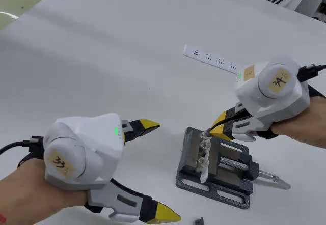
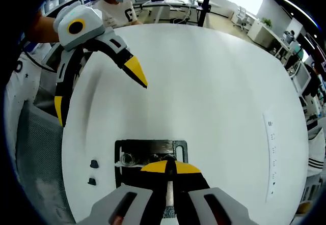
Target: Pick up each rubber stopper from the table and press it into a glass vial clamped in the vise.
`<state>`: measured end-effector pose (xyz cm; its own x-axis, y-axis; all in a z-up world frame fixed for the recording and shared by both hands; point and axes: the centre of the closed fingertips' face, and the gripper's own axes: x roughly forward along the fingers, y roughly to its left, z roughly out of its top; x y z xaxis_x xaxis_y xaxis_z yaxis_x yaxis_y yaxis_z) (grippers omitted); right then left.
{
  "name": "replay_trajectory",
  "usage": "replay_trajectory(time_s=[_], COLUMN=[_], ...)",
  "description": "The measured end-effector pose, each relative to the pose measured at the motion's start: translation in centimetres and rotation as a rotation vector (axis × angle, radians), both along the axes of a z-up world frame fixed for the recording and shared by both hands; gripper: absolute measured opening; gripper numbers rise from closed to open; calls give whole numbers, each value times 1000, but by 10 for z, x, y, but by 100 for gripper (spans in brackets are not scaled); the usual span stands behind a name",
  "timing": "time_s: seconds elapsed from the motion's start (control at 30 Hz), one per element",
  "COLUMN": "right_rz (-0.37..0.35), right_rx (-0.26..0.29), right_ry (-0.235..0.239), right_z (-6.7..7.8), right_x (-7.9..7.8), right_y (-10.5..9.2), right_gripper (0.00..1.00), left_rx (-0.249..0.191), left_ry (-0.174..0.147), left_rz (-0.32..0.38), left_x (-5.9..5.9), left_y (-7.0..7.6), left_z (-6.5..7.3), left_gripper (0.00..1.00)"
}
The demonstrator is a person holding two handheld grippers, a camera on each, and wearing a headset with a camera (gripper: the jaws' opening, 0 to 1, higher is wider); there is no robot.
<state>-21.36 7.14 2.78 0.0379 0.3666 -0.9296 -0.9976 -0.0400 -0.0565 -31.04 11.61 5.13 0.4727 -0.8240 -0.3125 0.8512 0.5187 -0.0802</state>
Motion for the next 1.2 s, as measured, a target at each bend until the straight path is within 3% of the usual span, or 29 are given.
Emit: replay_trajectory(time_s=[0.37,0.43,0.6,1.07,1.2], right_rz=[-32,-19,-30,12,-4], right_rx=[16,11,16,-20,-26], right_ry=[44,18,30,-1,16], right_z=[1,1,2,0,0], right_x=[-2,0,0,0,0], right_y=[0,-1,0,0,0], right_gripper=[2,1,0,0,0], left_rx=[-1,-2,-3,-6,-7], left_ry=[1,1,2,4,4], left_rz=[3,3,4,3,1], left_x=[0,0,1,2,2], left_y=[1,1,1,-1,-2], left_z=[1,1,1,0,0], left_gripper=[95,94,94,94,94])
